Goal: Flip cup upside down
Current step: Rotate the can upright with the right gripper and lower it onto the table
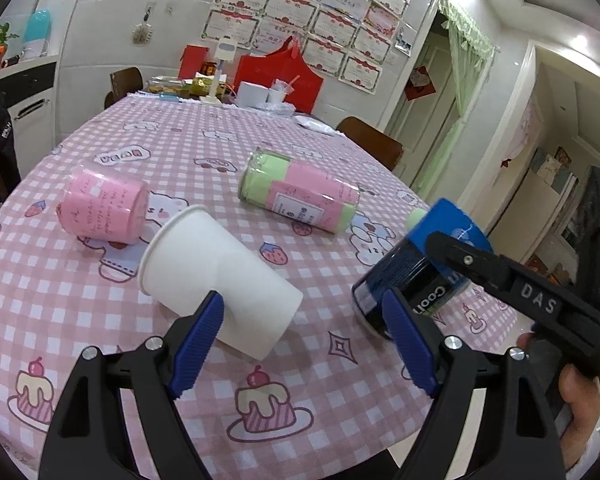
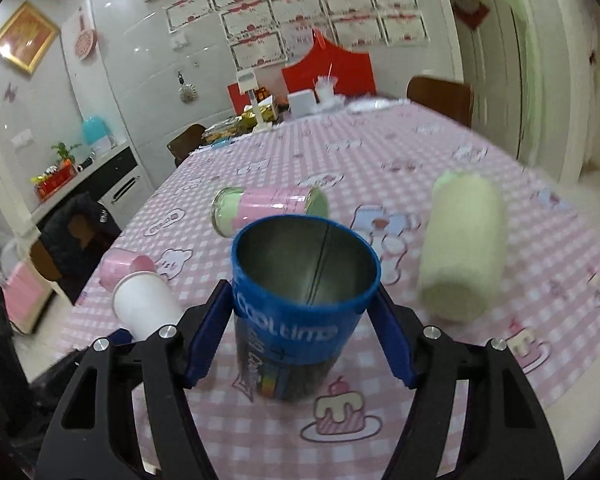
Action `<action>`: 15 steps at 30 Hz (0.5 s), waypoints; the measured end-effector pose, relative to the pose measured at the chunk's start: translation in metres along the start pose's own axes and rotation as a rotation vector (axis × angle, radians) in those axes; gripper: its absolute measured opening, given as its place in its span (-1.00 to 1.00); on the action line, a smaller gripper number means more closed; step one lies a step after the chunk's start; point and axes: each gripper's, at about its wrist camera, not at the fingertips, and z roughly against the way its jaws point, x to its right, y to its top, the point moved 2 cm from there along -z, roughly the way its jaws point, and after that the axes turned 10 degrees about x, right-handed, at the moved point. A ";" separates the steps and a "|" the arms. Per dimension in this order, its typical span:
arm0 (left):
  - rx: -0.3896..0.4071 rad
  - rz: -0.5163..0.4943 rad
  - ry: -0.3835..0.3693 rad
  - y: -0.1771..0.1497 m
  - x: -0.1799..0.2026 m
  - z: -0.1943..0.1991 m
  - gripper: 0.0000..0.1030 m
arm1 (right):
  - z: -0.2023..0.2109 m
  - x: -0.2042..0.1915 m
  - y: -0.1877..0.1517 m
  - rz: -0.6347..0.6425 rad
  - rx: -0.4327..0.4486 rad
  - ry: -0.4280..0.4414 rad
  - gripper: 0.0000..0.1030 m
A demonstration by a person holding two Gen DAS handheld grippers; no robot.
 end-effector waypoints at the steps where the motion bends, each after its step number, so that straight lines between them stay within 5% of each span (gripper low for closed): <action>1: 0.004 -0.003 0.007 0.001 0.000 0.001 0.56 | 0.000 -0.001 0.000 0.014 0.010 -0.008 0.27; 15: -0.009 -0.021 0.042 0.001 0.003 -0.002 0.56 | 0.004 -0.008 -0.013 0.172 0.065 -0.078 0.26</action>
